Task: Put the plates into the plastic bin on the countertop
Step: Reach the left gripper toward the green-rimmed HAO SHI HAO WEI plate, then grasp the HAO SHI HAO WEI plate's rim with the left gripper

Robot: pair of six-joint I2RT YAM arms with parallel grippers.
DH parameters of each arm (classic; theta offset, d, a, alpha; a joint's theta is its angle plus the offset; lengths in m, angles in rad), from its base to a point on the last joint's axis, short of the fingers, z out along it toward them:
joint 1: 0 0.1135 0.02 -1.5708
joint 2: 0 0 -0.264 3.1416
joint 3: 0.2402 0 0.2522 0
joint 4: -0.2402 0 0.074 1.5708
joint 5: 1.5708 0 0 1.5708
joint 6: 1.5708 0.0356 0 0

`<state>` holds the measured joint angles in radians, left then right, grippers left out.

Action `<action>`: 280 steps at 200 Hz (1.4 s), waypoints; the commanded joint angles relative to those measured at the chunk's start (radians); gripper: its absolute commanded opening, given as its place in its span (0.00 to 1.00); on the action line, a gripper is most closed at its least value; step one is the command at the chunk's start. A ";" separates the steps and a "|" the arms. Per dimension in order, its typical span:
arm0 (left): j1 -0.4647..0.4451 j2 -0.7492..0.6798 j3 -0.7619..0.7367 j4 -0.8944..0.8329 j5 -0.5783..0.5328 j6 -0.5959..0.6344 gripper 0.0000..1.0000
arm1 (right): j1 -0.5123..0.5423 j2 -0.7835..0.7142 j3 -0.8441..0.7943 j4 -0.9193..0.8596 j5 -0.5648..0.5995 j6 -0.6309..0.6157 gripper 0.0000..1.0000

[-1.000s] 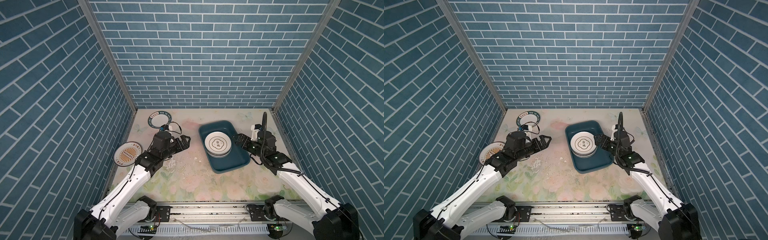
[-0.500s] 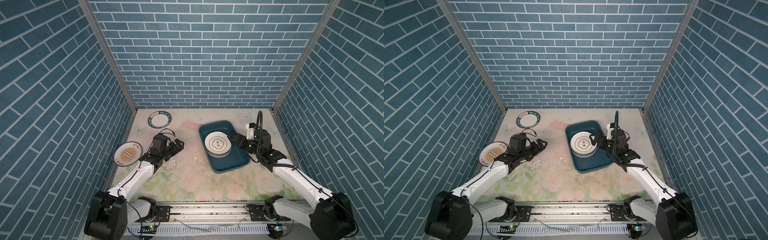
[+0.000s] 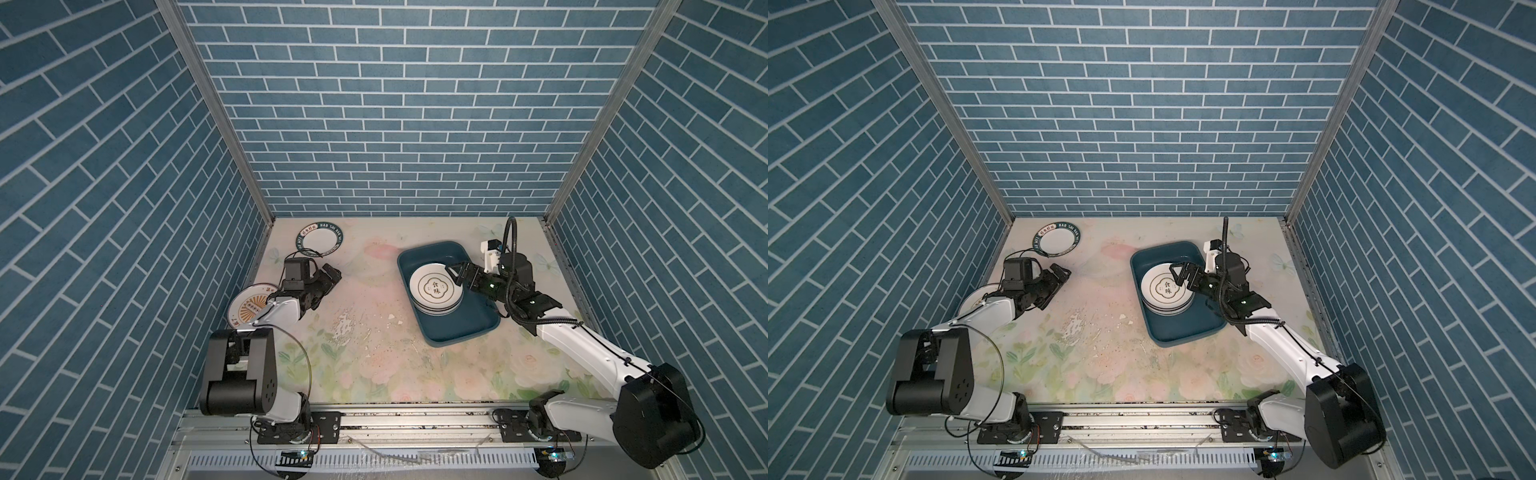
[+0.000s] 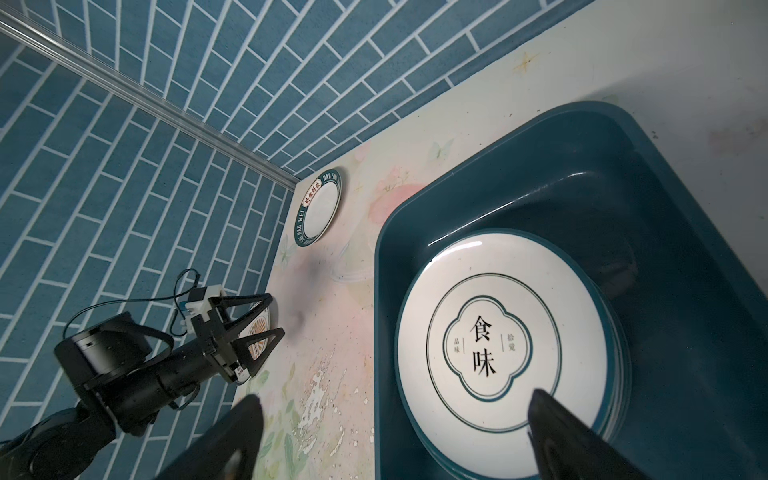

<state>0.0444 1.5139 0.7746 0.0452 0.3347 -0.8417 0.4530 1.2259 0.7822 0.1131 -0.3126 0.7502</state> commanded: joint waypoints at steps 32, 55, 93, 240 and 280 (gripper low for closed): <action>0.074 0.179 0.135 0.069 0.036 -0.001 0.99 | 0.006 0.003 0.040 0.037 0.001 0.021 0.99; 0.090 0.239 0.174 0.075 0.014 -0.003 1.00 | 0.009 -0.010 0.044 0.043 0.007 0.038 0.99; 0.118 0.323 0.238 0.083 -0.007 0.005 1.00 | 0.009 -0.023 0.043 0.024 0.038 0.034 0.98; 0.203 0.687 0.486 0.183 0.056 -0.152 0.77 | 0.008 0.058 0.106 0.008 0.059 0.026 0.98; 0.203 0.736 0.540 0.146 0.047 -0.149 0.61 | 0.008 0.075 0.108 0.017 0.087 0.030 0.99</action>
<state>0.2436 2.1818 1.3155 0.3248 0.4053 -0.9905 0.4576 1.2926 0.8692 0.1135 -0.2523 0.7624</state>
